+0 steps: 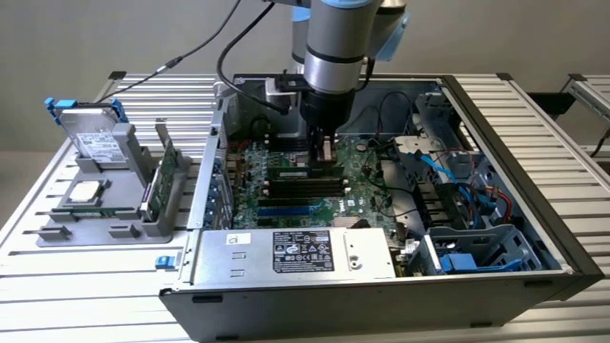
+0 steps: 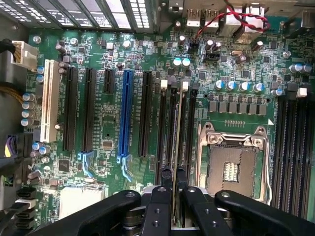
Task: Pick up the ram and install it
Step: 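Pick up the ram and move it above insertion slot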
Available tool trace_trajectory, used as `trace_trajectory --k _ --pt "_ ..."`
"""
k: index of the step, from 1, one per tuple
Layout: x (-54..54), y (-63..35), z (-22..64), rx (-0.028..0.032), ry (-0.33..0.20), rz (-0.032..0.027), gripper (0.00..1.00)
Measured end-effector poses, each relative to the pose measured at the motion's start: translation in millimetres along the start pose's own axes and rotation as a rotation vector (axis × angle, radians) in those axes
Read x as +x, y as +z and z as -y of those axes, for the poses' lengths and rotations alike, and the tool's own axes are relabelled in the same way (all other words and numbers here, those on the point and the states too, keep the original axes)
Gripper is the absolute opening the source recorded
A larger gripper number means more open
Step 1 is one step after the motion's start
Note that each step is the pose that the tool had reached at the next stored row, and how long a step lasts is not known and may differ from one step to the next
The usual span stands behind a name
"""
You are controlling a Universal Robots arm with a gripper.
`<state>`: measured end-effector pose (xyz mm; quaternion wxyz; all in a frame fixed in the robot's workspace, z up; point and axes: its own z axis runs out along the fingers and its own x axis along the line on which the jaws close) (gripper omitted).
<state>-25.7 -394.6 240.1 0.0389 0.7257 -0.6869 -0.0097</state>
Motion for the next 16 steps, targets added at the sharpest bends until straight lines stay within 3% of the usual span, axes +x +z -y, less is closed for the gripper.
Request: trace_trajectory --k 3,8,16 --pt "-0.1 1.8 0.1 -0.0002 -0.008 -0.0091 0.14" --pt "-0.2 5.2 0.4 0.0001 -0.021 -0.0166 0.14" --pt "-0.2 6.9 1.3 0.0003 -0.027 -0.0197 0.14"
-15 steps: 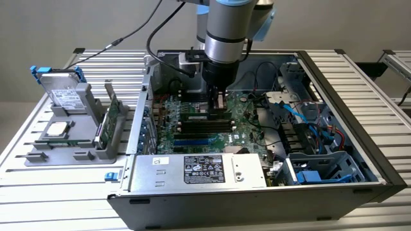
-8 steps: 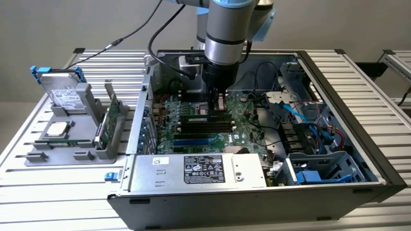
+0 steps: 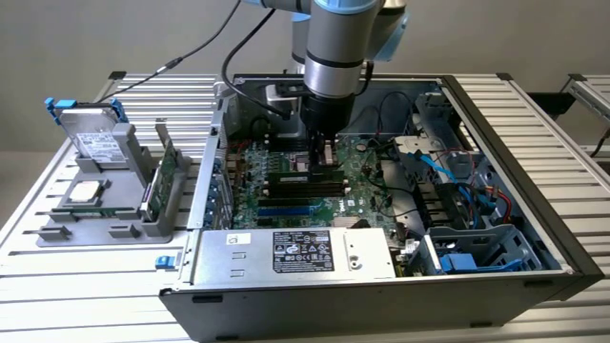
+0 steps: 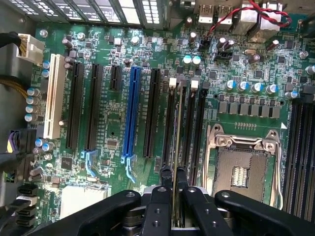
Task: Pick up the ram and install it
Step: 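Pick up the ram and move it above insertion slot, then insert the ram into the slot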
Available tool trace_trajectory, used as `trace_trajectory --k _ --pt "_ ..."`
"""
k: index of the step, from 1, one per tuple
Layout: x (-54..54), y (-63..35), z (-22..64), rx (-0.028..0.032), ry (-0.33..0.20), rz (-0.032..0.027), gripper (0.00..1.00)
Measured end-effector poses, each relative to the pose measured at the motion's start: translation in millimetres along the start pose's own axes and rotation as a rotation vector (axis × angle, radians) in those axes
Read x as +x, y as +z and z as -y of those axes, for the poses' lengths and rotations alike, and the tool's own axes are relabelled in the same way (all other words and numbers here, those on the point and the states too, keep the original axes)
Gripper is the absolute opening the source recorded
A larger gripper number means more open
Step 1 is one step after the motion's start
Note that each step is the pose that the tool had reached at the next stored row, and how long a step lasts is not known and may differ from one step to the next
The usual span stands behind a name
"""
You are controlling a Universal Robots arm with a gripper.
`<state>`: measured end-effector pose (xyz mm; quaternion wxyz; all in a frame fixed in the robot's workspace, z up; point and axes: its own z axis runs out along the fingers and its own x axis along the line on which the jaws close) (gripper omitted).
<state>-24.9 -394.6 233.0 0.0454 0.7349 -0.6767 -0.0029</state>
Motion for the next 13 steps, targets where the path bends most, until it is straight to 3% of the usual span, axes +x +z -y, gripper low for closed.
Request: trace_trajectory --k 13 --pt "0.2 0.4 1.3 -0.0006 0.000 0.0000 0.14"
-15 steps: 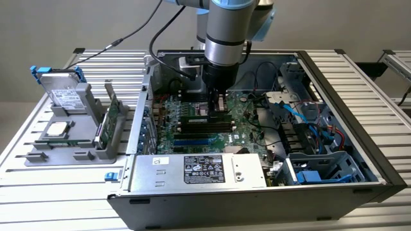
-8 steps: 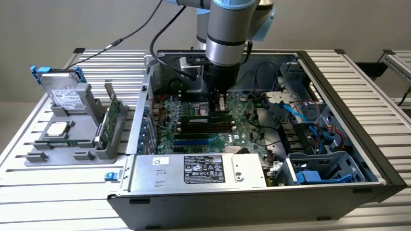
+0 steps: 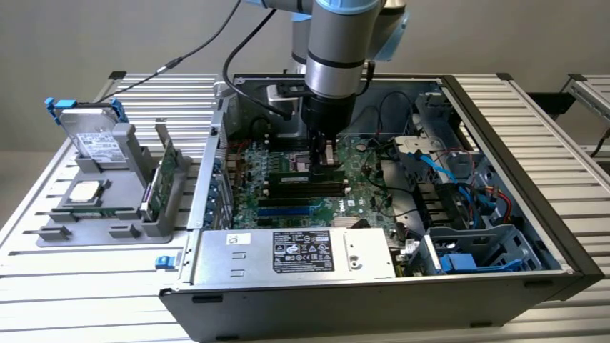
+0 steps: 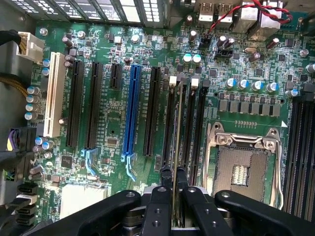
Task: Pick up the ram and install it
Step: 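Insert the ram into the slot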
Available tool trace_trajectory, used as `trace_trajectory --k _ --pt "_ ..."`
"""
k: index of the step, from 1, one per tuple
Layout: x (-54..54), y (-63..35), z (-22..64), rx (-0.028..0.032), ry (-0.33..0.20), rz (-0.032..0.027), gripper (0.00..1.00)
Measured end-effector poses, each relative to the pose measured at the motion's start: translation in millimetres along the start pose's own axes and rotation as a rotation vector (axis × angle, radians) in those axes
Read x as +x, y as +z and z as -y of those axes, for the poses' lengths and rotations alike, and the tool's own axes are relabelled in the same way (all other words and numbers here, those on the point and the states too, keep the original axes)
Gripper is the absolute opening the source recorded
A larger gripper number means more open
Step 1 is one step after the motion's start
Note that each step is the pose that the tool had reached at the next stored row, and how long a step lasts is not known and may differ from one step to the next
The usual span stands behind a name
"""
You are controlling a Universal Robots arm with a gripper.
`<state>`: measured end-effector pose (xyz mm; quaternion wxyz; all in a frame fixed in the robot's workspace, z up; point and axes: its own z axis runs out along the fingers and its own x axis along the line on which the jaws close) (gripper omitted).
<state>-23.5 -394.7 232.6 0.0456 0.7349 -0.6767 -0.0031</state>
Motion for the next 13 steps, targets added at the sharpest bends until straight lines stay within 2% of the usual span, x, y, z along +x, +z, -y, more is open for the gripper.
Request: trace_trajectory --k 6,13 --pt "0.4 1.5 0.1 -0.0011 0.000 -0.0003 0.14" --pt "2.1 3.3 0.0 -0.0060 0.000 -0.0008 0.14"
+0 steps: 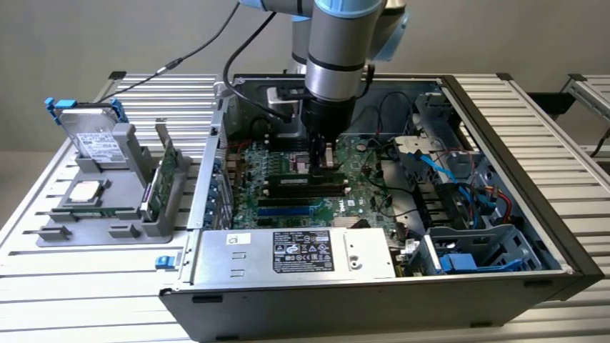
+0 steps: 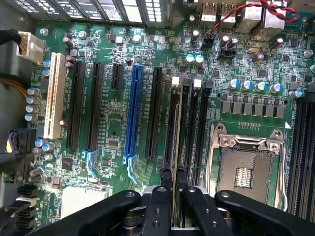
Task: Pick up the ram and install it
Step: 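Insert the ram into the slot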
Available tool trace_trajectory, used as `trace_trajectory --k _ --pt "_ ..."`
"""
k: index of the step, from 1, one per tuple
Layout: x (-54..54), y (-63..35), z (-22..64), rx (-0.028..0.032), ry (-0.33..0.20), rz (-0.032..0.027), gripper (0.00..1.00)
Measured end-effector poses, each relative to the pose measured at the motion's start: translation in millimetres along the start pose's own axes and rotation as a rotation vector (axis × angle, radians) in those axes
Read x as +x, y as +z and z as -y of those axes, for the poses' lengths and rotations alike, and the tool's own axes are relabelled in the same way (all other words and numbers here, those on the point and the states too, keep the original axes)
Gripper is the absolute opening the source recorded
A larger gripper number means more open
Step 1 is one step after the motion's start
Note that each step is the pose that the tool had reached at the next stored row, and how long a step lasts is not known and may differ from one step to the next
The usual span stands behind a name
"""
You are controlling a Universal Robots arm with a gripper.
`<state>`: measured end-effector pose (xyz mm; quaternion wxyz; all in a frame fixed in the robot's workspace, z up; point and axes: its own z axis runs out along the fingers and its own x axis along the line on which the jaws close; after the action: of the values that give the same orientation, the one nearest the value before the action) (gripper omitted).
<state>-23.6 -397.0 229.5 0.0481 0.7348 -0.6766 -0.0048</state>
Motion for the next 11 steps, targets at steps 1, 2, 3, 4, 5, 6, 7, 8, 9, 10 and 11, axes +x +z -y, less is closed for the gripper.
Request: trace_trajectory --k 1,2,3,4,5,6,7,8,9,10,11 --pt "0.0 0.5 0.1 -0.0002 0.000 -0.0001 0.14" --pt "0.1 1.0 0.1 -0.0005 0.000 -0.0004 0.14" --pt "0.1 1.6 0.1 -0.0006 0.000 -0.0007 0.14" --pt "0.0 2.3 0.2 -0.0008 0.000 -0.0011 0.14" --pt "0.0 3.0 0.2 -0.0008 0.000 -0.0012 0.14" --pt "0.0 3.7 0.3 -0.0009 0.000 -0.0015 0.14" --pt "0.0 4.4 0.3 -0.0009 0.000 -0.0018 0.14" --pt "0.0 4.9 0.4 -0.0011 0.000 -0.0020 0.14" --pt "0.0 5.0 0.4 -0.0017 0.000 -0.0025 0.14" --pt "0.0 5.0 0.4 -0.0022 0.000 -0.0028 0.14" --pt "0.0 5.3 0.4 -0.0024 0.000 -0.0026 0.14"
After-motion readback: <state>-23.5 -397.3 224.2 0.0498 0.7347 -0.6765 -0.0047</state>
